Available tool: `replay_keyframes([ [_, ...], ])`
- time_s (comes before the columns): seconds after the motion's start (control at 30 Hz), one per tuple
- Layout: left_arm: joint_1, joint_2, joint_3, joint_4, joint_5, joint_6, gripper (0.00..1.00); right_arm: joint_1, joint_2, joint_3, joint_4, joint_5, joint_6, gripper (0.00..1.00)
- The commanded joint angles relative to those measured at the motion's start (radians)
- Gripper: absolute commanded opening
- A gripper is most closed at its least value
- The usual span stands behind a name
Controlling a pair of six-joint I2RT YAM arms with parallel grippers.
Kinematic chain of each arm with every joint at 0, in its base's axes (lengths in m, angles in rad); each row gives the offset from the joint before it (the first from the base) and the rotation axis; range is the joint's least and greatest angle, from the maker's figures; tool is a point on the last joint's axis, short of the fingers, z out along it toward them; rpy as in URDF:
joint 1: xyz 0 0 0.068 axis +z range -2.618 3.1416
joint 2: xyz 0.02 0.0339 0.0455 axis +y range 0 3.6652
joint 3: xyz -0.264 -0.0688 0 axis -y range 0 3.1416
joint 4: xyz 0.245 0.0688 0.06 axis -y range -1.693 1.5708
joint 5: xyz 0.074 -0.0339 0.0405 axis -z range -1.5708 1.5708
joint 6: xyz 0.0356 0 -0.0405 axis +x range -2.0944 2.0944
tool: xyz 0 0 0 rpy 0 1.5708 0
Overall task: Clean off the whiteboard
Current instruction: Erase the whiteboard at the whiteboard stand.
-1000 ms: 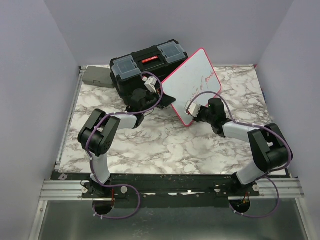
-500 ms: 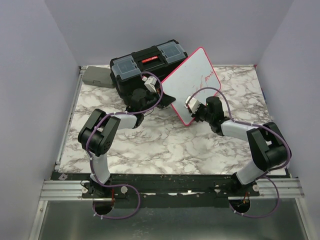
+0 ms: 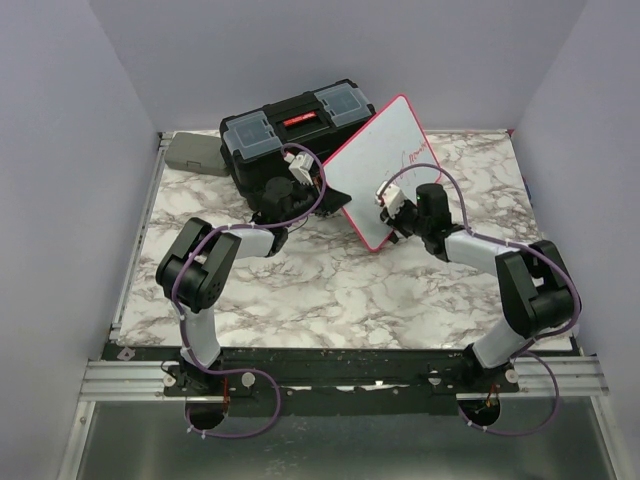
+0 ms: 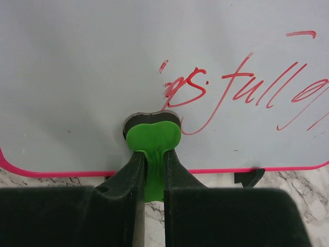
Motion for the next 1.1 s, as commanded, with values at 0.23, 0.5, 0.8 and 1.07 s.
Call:
replay_keyframes([
  [0.23, -0.051, 0.009, 0.037, 0.006, 0.203, -0.043, 0.00, 0.007, 0.006, 0.113, -0.045, -0.159, 0.207, 0.01],
  [0.5, -0.053, 0.006, 0.035, 0.003, 0.203, -0.041, 0.00, 0.006, 0.032, 0.137, -0.049, -0.164, 0.272, 0.01],
  [0.8, -0.053, -0.002, 0.025, 0.008, 0.203, -0.040, 0.00, 0.005, 0.111, 0.197, -0.372, -0.142, -0.026, 0.01],
  [1.07, -0.051, 0.009, 0.020, 0.022, 0.212, -0.046, 0.00, 0.005, 0.046, 0.122, -0.354, -0.196, -0.143, 0.01],
])
